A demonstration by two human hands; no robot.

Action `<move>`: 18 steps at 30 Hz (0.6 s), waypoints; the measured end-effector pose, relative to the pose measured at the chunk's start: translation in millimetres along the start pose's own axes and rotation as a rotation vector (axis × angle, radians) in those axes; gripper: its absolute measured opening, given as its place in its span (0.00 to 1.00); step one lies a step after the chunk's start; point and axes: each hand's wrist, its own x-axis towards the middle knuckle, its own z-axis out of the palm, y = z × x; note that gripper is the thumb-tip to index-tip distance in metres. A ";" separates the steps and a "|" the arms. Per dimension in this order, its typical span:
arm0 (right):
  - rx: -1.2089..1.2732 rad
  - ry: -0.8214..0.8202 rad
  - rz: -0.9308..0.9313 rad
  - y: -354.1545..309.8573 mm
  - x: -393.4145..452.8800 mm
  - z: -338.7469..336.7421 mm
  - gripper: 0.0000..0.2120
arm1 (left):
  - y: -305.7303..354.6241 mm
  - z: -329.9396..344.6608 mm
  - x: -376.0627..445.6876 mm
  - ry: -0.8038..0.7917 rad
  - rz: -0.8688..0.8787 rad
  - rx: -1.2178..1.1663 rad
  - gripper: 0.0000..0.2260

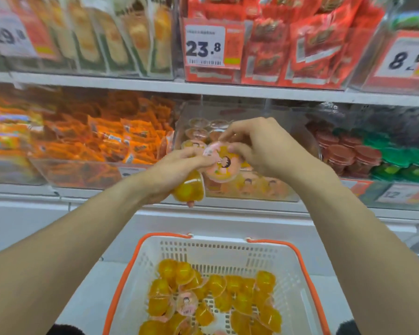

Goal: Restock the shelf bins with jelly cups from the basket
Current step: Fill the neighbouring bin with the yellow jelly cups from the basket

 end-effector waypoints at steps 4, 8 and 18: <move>0.326 0.148 0.093 -2.8 4.5 26.6 0.10 | -15.1 -1.0 -9.2 -0.003 -0.131 -0.353 0.10; 0.724 0.086 0.243 7.5 -10.0 56.7 0.06 | -25.5 -1.9 -2.1 0.022 -0.098 -0.481 0.13; 0.793 0.207 0.204 14.6 11.2 75.8 0.07 | -33.0 -7.2 11.1 0.072 -0.084 -0.334 0.13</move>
